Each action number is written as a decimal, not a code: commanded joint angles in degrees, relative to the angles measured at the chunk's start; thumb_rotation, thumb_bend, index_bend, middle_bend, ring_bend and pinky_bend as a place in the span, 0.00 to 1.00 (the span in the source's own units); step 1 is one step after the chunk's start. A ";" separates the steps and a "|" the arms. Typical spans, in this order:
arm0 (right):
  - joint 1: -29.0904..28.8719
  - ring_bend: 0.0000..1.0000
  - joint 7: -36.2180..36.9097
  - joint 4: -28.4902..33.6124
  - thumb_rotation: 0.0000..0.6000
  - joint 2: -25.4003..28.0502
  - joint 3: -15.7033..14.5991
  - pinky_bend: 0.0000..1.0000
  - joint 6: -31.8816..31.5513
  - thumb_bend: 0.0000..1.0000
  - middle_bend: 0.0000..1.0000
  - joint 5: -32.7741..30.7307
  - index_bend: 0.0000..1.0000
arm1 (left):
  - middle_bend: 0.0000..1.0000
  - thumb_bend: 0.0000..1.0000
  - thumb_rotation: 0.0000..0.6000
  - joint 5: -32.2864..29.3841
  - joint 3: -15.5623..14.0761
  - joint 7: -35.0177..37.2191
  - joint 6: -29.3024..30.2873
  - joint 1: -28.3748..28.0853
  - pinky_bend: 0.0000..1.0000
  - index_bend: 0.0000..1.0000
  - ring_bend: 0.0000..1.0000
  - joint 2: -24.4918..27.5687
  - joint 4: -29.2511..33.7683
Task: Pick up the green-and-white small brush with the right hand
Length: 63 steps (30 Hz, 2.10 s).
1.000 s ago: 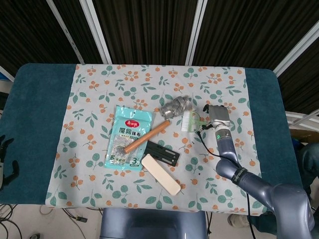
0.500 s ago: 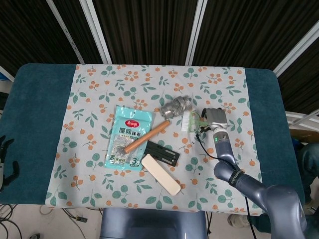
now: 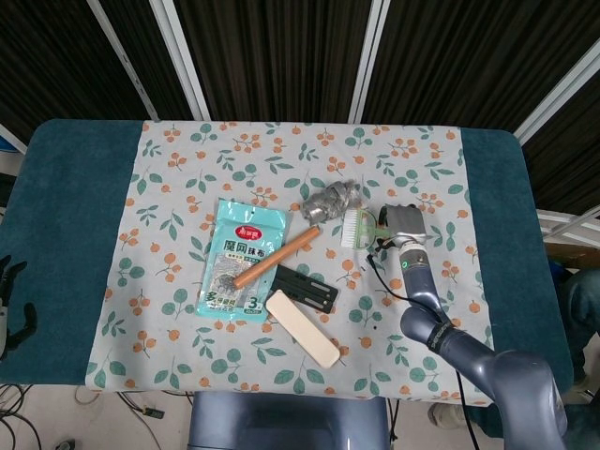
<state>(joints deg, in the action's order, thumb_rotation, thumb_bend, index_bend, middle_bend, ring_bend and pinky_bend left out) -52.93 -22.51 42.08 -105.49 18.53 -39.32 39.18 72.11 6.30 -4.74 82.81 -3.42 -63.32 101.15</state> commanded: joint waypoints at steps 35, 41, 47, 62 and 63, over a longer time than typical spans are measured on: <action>0.42 0.52 0.17 1.01 1.00 -0.03 0.88 0.23 0.38 0.44 0.60 3.68 0.65 | 0.01 0.58 1.00 -0.30 -0.12 0.29 -0.21 -0.03 0.00 0.12 0.03 0.32 0.32; 1.41 0.53 1.76 4.59 1.00 2.20 1.19 0.23 -0.64 0.44 0.61 4.86 0.65 | 0.01 0.58 1.00 -0.43 -0.10 0.52 -0.29 -0.01 0.00 0.12 0.03 0.42 0.51; 2.65 0.53 2.51 8.11 1.00 4.91 1.44 0.23 -1.52 0.44 0.61 4.77 0.65 | 0.01 0.58 1.00 -0.35 -0.13 0.57 -0.18 0.04 0.00 0.12 0.03 0.46 0.57; 8.23 0.54 6.73 20.98 1.00 17.09 1.48 0.23 -4.43 0.44 0.61 5.89 0.66 | 0.01 0.58 1.00 -0.13 -0.28 0.35 -0.20 -0.03 0.00 0.12 0.03 0.36 0.67; 8.54 0.54 7.23 21.95 1.00 17.85 1.64 0.23 -4.84 0.45 0.62 6.11 0.66 | 0.01 0.58 1.00 -0.09 -0.29 0.33 -0.18 -0.04 0.00 0.12 0.03 0.35 0.68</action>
<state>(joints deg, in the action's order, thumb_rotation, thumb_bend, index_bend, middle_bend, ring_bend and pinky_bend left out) -45.29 -16.36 62.48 -88.97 19.90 -43.23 44.77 72.02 6.02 -4.41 82.63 -3.45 -62.97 101.83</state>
